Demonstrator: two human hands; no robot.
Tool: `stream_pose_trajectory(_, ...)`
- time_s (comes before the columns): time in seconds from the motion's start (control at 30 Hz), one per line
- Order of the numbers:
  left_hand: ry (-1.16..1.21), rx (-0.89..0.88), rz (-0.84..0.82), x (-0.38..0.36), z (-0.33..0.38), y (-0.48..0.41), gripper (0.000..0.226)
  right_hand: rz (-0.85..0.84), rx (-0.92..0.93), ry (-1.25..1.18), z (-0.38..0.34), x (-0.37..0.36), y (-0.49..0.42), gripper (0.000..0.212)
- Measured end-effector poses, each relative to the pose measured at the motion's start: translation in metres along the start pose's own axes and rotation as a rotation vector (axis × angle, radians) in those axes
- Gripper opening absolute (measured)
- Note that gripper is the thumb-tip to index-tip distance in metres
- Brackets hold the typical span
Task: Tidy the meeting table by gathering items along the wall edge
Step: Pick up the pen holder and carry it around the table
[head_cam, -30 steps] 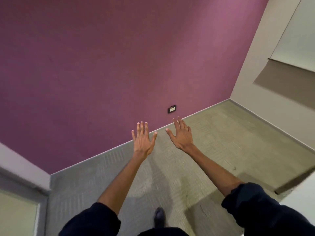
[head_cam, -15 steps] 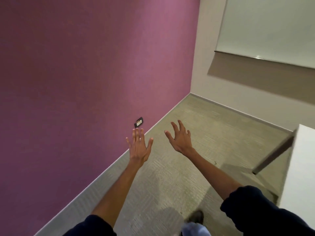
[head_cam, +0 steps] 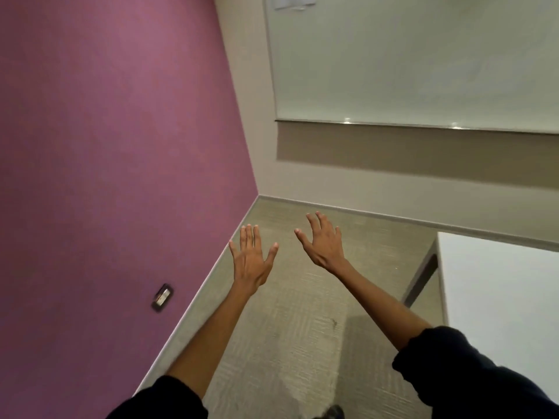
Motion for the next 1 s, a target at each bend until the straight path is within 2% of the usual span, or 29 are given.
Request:
stream_pose_trajectory(0.23,0.084,-0.24,-0.075,-0.046,0.119,-0.124,0.078,0.161,-0.252,-0.019,0.118,0.085,-0.065,0.067)
stream_pose_trajectory(0.5,0.236,-0.473,-0.246,-0.115,0.26,-0.203,0.083,0.295,-0.587,-0.057,0.258,0.151,-0.073,0.067)
stream_pose_trajectory(0.77,0.229,-0.829,-0.441,-0.181,0.423,-0.267,0.083,0.486,-0.927,-0.122,0.38,0.221,-0.071,0.065)
stream_pose_trajectory(1.0,0.177,-1.117,-0.553,-0.223,0.534,-0.312,0.083,0.685,-1.176,-0.139,0.448,0.274,-0.061,0.061)
Point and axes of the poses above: each hand's wrist, its own y-axis away from the middle knuckle, its own x-axis out of the back of the hand, z = x × y, the point moved 6 cm from there along -y, towards the middle knuckle, and after that the axes turned 14 degrees about -x, right-handed, at the moved point
